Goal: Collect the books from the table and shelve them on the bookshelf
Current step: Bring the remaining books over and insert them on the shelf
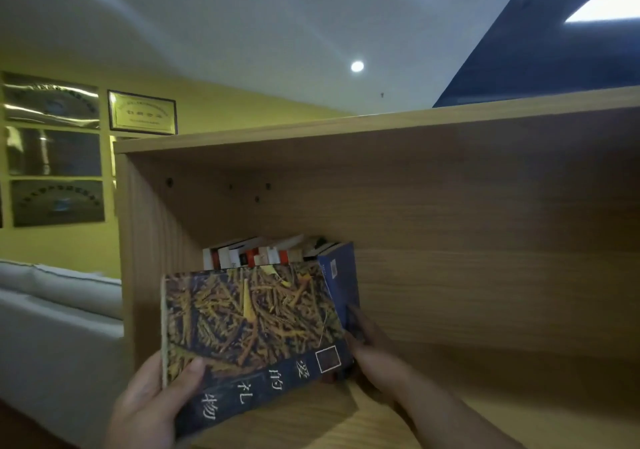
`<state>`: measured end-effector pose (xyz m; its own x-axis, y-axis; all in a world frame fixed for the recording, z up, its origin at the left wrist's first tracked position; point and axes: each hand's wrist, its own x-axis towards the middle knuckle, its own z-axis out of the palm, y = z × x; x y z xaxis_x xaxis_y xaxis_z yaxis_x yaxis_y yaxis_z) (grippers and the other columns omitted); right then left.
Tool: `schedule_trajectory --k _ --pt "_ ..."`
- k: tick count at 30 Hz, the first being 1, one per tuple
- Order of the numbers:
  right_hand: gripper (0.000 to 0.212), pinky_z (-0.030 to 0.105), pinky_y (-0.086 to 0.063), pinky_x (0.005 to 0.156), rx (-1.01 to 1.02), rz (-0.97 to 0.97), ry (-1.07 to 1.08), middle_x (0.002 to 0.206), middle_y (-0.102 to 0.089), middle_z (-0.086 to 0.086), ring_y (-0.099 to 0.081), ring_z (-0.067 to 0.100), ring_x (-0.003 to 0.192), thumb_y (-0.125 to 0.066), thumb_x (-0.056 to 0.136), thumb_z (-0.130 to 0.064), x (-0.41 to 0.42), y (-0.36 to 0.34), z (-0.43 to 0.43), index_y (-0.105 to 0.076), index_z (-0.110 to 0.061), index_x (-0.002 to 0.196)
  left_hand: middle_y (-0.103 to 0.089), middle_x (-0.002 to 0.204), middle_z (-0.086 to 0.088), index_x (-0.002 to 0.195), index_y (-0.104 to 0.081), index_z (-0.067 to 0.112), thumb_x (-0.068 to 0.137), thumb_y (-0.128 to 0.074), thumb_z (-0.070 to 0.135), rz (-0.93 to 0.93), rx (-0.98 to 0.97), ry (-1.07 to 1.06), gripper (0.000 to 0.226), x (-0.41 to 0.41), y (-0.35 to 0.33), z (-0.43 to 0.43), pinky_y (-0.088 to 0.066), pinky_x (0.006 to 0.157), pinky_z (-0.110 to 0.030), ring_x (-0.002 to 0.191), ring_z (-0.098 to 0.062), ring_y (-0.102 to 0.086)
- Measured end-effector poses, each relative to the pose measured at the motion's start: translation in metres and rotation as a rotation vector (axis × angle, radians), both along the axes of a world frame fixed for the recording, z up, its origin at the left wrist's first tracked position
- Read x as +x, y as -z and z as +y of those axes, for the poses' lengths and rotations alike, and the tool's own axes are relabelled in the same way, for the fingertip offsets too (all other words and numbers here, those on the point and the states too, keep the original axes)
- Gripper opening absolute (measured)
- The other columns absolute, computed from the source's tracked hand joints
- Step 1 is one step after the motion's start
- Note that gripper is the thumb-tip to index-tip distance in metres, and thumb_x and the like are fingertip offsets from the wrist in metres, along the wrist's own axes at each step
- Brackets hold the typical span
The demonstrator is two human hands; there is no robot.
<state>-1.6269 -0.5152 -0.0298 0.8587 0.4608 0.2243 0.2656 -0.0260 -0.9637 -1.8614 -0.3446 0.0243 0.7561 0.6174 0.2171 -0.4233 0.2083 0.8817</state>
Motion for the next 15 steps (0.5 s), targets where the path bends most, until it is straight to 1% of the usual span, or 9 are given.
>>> schedule_trajectory --k 1,2,3,5,7,10,12,13,15 --pt "0.035 0.032 -0.054 0.091 0.006 -0.023 0.021 0.114 -0.074 -0.015 -0.069 0.010 0.103 -0.067 0.096 -0.027 0.000 0.001 0.003 -0.061 -0.044 0.125 -0.078 0.083 -0.014 0.083 -0.080 0.014 0.025 -0.097 0.027 -0.037 -0.073 0.055 0.062 0.000 0.004 0.001 -0.059 0.069 -0.049 0.071 -0.032 -0.076" --pt "0.031 0.031 -0.055 0.086 0.004 -0.021 0.029 0.103 -0.077 -0.014 -0.071 0.012 0.096 -0.069 0.094 -0.031 0.003 0.004 0.004 -0.066 -0.035 0.125 -0.077 0.083 -0.014 0.086 -0.079 0.012 0.026 -0.096 0.020 -0.050 -0.125 0.074 0.063 0.003 0.006 0.001 -0.060 0.053 -0.042 0.061 -0.028 -0.075" --pt "0.029 0.034 -0.056 0.086 -0.010 -0.011 0.042 0.096 -0.078 -0.011 -0.072 0.016 0.095 -0.069 0.093 -0.036 0.006 0.006 0.002 -0.069 -0.027 0.121 -0.078 0.078 -0.011 0.098 -0.075 0.010 0.037 -0.093 0.011 -0.068 -0.172 0.082 0.063 0.009 0.010 -0.001 -0.058 0.043 -0.035 0.055 -0.025 -0.073" --pt "0.028 0.049 -0.053 0.100 0.008 0.090 0.051 0.101 -0.079 0.003 -0.071 0.030 0.102 -0.063 0.096 -0.042 0.005 0.003 -0.006 -0.073 -0.022 0.113 -0.076 0.064 -0.005 0.117 -0.060 0.006 0.074 -0.068 -0.010 -0.074 -0.268 0.089 0.047 0.022 0.011 -0.012 -0.053 0.037 -0.029 0.048 -0.022 -0.071" --pt "0.052 0.057 -0.046 0.108 0.229 0.255 0.099 0.112 -0.076 0.014 -0.069 0.036 0.108 -0.057 0.091 -0.062 0.006 -0.003 -0.016 -0.077 -0.018 0.109 -0.076 0.072 -0.008 0.122 -0.056 0.011 0.085 -0.051 -0.019 -0.060 -0.332 0.104 0.048 0.037 0.013 -0.025 -0.057 0.048 -0.034 0.060 -0.029 -0.073" --pt "0.085 0.057 -0.044 0.106 0.520 0.455 0.083 0.116 -0.072 0.026 -0.065 0.042 0.113 -0.041 0.086 -0.076 -0.005 -0.021 -0.030 -0.072 -0.004 0.117 -0.069 0.106 -0.013 0.129 -0.052 0.018 0.082 -0.052 -0.024 -0.076 -0.289 0.200 0.064 0.061 0.016 -0.052 -0.051 0.087 -0.048 0.096 -0.036 -0.065" --pt "0.061 0.051 -0.050 0.090 0.549 0.470 0.048 0.101 -0.076 0.024 -0.071 0.039 0.096 -0.042 0.100 -0.053 -0.021 -0.034 -0.033 -0.066 -0.001 0.121 -0.069 0.107 -0.006 0.123 -0.053 0.022 0.078 -0.062 -0.023 -0.029 -0.095 0.176 0.065 0.076 0.022 -0.071 -0.048 0.098 -0.049 0.102 -0.029 -0.064" --pt "0.045 0.052 -0.050 0.087 0.578 0.498 0.032 0.099 -0.076 0.024 -0.072 0.039 0.093 -0.048 0.102 -0.036 -0.028 -0.038 -0.037 -0.062 0.001 0.123 -0.070 0.103 -0.001 0.117 -0.056 0.023 0.074 -0.073 -0.015 0.010 0.029 0.182 0.060 0.078 0.023 -0.080 -0.050 0.096 -0.044 0.101 -0.022 -0.065" --pt "0.038 0.057 -0.050 0.094 0.635 0.546 0.062 0.115 -0.071 0.026 -0.067 0.041 0.106 -0.053 0.099 -0.016 -0.028 -0.040 -0.046 -0.055 -0.001 0.134 -0.074 0.099 0.001 0.107 -0.061 0.029 0.055 -0.090 0.020 0.071 0.139 0.301 0.059 0.076 0.019 -0.089 -0.053 0.089 -0.040 0.099 -0.020 -0.067"
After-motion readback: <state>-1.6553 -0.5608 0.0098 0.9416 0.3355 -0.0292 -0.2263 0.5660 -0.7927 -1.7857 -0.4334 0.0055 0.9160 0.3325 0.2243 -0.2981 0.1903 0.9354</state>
